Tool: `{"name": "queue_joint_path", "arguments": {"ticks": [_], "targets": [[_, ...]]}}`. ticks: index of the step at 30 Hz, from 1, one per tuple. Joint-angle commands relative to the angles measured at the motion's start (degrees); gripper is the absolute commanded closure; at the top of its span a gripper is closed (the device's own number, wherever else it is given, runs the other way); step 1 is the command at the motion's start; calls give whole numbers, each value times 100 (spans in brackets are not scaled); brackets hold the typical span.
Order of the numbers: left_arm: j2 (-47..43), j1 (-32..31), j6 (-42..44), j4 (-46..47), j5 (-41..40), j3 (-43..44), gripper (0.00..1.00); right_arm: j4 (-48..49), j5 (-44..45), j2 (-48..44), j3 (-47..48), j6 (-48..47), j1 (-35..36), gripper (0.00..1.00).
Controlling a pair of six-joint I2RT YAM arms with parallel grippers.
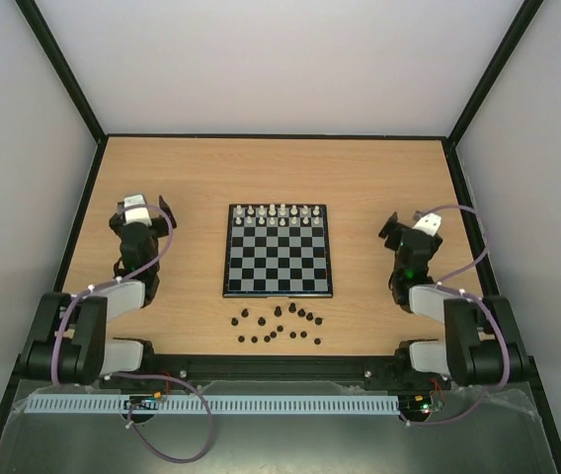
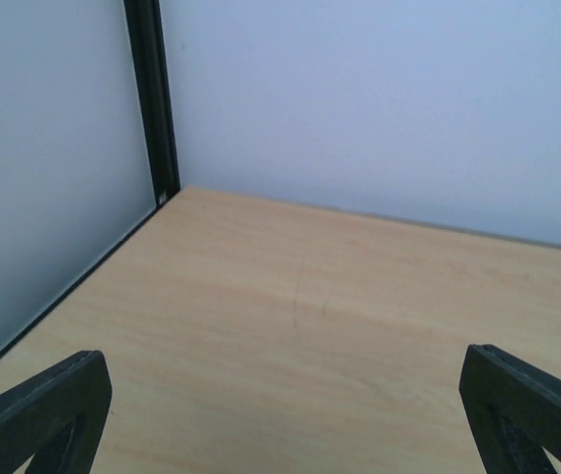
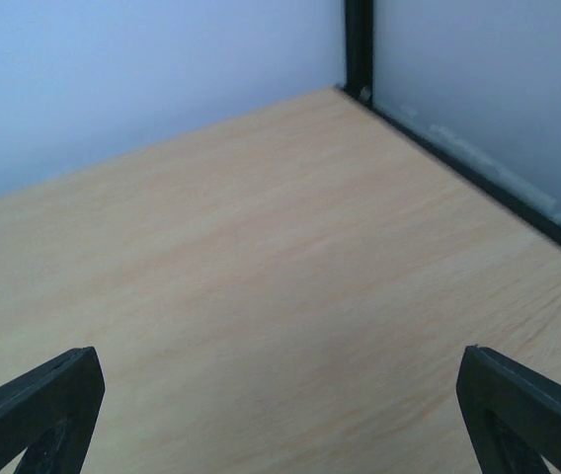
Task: Set up the chess pieces on the board
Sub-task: Pick up the chess piece at the center of the board.
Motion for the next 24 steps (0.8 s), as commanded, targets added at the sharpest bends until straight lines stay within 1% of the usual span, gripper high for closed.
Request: {"name": "queue_joint_path", "arguments": {"ticks": [1, 4, 7, 9, 12, 16, 17, 20, 21, 24], "targets": [[-636, -34, -121, -873, 341, 212, 0, -1913, 676, -775, 715, 820, 9, 1], [-1009, -131, -272, -1392, 598, 341, 1, -2260, 340, -1239, 735, 1011, 10, 1], [-1434, -321, -259, -1971, 822, 523, 0, -3278, 380, -1739, 1103, 1431, 10, 1], [-1773, -531, -233, -2260, 847, 555, 1, -3991, 222, -2031, 1430, 1619, 10, 1], [-2336, -853, -339, -2624, 850, 565, 0, -4799, -436, -2417, 1837, 1739, 10, 1], [-2956, -1171, -929, -3147, 887, 719, 1, -5335, -1198, -3071, 2028, 2008, 10, 2], [-3057, -1201, -1119, -3412, 919, 797, 1, -5450, -1561, -3216, 2041, 2067, 7, 1], [-3225, -1225, -1677, -4203, 1027, 1166, 0, -5669, -3166, -3388, 2186, 2011, 10, 1], [-3252, -1232, -1935, -4483, 1079, 1314, 1, -5842, -3471, -3368, 2276, 2102, 9, 2], [-3334, -1240, -2234, -5063, 1527, 1617, 0, -6624, -3745, -3380, 2472, 2506, 5, 1]]}}
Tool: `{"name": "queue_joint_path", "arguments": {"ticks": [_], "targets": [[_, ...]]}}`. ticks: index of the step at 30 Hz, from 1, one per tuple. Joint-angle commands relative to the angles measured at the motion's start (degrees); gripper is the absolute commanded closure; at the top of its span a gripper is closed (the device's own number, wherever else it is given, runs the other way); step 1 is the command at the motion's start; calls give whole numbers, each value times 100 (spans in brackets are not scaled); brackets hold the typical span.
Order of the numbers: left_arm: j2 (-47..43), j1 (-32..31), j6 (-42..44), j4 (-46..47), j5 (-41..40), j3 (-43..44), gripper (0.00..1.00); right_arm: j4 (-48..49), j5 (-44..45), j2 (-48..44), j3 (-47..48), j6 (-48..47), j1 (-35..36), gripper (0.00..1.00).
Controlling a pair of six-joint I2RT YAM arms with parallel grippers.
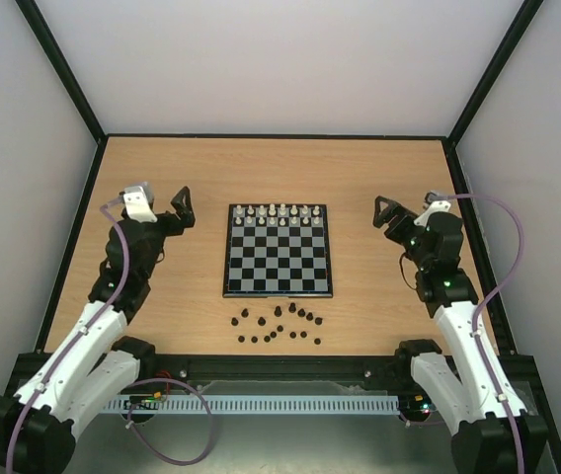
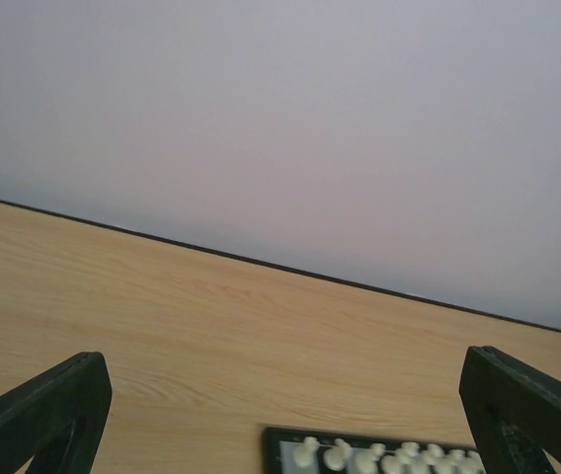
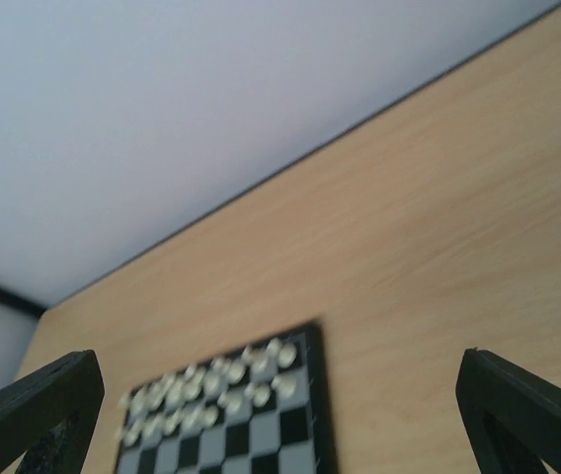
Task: Set up the chess pieces on the board
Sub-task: Pick up the chess piece at the center of the board.
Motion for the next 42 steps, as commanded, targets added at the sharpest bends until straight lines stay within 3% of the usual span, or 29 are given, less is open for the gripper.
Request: {"name": "queue_joint_path", "arguments": {"ticks": [1, 6, 10, 14, 18, 29, 36, 39, 42], "targets": [[-179, -27, -756, -1175, 721, 437, 0, -1373, -1252, -83, 353, 627, 13, 1], [-621, -24, -1093, -2033, 1026, 575, 1, -1395, -2205, -374, 183, 654, 14, 2], [-1139, -30, -1519, -1869, 1457, 92, 0, -1206, -2775, -503, -131, 636, 15, 1], [-1376, -26, -1816, -1621, 2178, -260, 0, -1419, -2907, -471, -233, 399, 67, 1], [-1035, -27, -1917, -2355, 2401, 163, 1, -1626, -2708, -328, -166, 307, 329, 1], [-74, -30, -1702, -2496, 3176, 282, 1, -2060, -811, 820, 964, 9, 2546, 1], [-246, -37, -1329, -3161, 3150, 631, 0, -3200, 1068, 1931, 2008, -380, 4060, 1], [-373, -119, -1312, -3041, 3507, 587, 0, -3439, 1624, 1971, 1977, -201, 4433, 1], [-584, -514, -1300, -3014, 3193, 519, 1, -3802, 1989, 1899, 1868, 93, 4790, 1]]}}
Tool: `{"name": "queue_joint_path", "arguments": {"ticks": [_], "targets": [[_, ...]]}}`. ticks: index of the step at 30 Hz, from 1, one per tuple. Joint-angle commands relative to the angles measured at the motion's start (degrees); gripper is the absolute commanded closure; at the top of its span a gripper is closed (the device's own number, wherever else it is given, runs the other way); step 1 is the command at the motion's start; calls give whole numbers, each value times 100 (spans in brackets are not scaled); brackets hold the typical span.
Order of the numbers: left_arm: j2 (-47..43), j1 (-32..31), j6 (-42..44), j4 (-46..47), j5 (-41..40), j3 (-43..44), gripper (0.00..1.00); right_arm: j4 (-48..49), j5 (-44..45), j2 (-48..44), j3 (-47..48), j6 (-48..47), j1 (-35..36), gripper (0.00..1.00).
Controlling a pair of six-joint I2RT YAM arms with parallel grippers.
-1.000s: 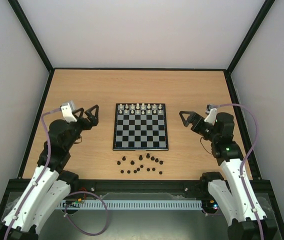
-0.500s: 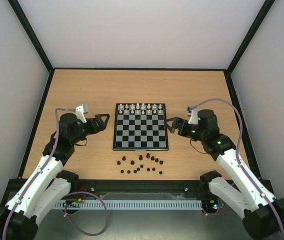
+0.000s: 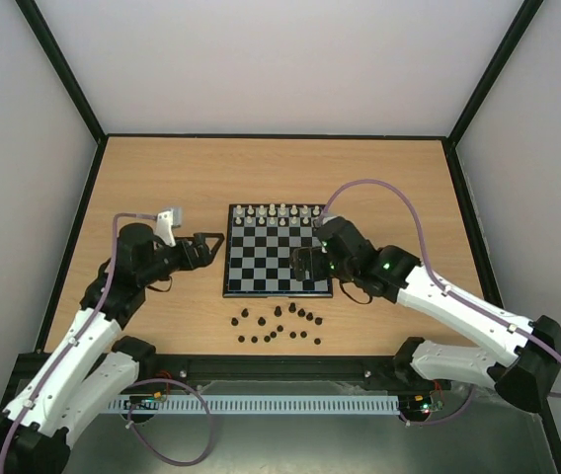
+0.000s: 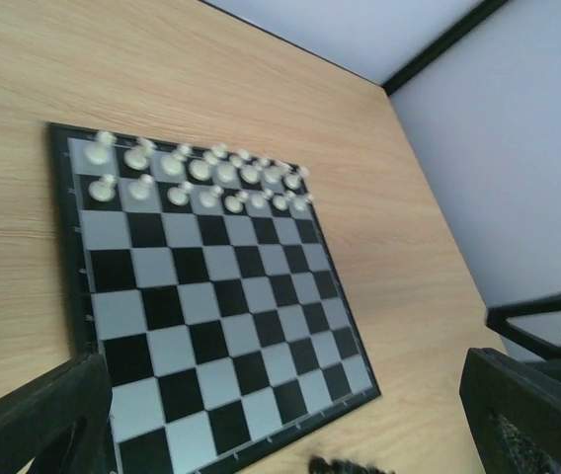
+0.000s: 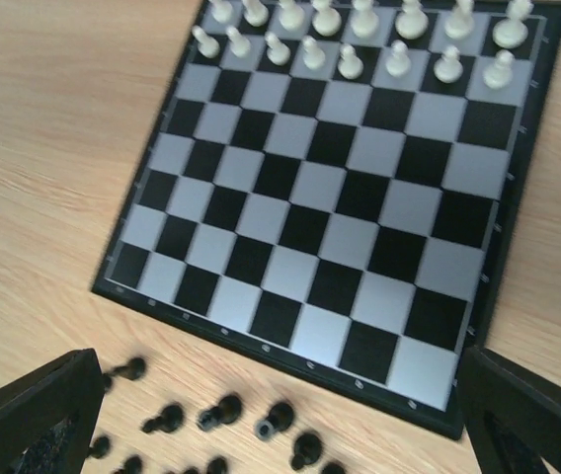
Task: Set up the chess pieces on the board
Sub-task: Pick up the chess piece at the center of the board.
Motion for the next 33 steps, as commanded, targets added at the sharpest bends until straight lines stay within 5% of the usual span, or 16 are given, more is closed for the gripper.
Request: {"name": "queue_joint_path", "arguments": {"ticks": [1, 6, 14, 24, 33], "targets": [[-323, -562, 162, -155, -209, 47, 1, -1053, 1180, -134, -83, 371, 573, 1], [-730, -1632, -100, -487, -1387, -106, 1, -1596, 1833, -295, -475, 1445, 1842, 0], [-627, -2835, -506, -973, -2236, -111, 0, -1899, 2275, -221, -1213, 3120, 3618, 15], [-752, -3575, -806, -733, -2656, -285, 0, -1460, 1989, -686, -2184, 3526, 3882, 48], [-754, -3576, -902, -797, -2855, -401, 1, -892, 1731, -597, -2420, 3196, 3878, 56]]}}
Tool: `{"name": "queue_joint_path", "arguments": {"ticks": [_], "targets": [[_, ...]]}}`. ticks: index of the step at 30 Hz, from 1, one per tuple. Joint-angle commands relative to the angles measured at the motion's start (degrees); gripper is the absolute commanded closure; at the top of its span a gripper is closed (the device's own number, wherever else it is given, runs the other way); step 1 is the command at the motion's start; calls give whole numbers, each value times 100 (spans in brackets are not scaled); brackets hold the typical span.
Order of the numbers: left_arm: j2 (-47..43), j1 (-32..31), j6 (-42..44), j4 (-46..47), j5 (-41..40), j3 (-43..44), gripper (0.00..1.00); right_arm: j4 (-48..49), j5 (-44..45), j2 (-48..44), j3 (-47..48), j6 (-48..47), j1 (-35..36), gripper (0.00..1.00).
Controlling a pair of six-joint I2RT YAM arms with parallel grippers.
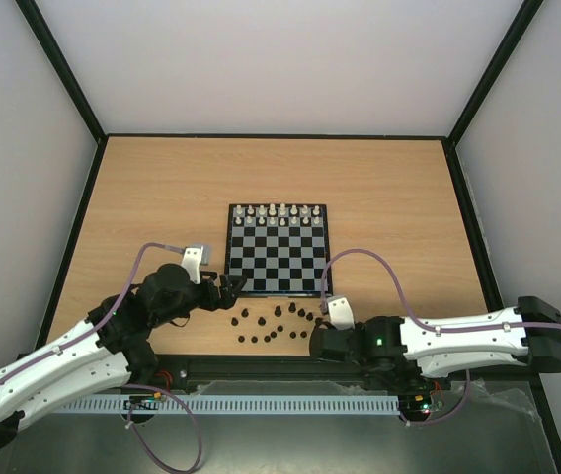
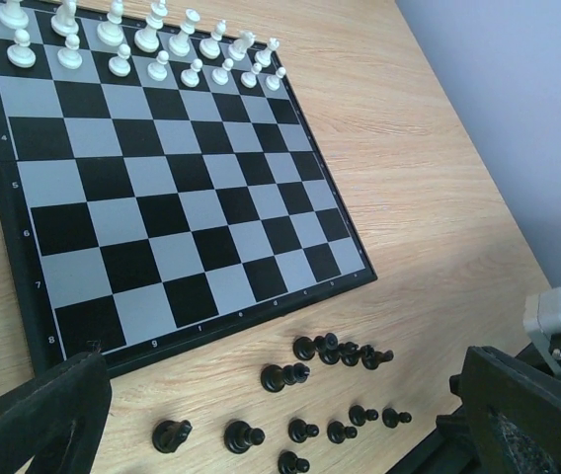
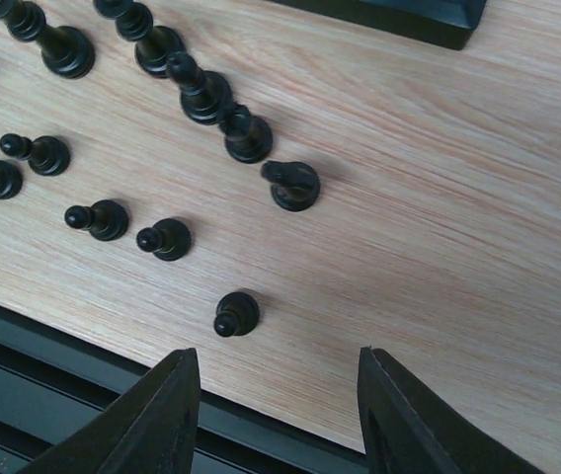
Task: Set up the chess pieces on the board
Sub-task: Pick up the chess piece at the center of the board.
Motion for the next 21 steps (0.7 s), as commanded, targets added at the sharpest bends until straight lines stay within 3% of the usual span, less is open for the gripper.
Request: {"name": "queue_joint_path", "arguments": {"ticks": [1, 7, 21], "targets": [[19, -25, -77, 6, -176, -66, 1, 231, -65, 329, -29, -122, 43, 57], [135, -25, -85, -34, -210, -101, 1, 436, -55, 888, 114, -315, 30, 63], [153, -25, -105, 17, -291, -190, 0, 993, -470, 1109, 37, -756, -331, 72]]}}
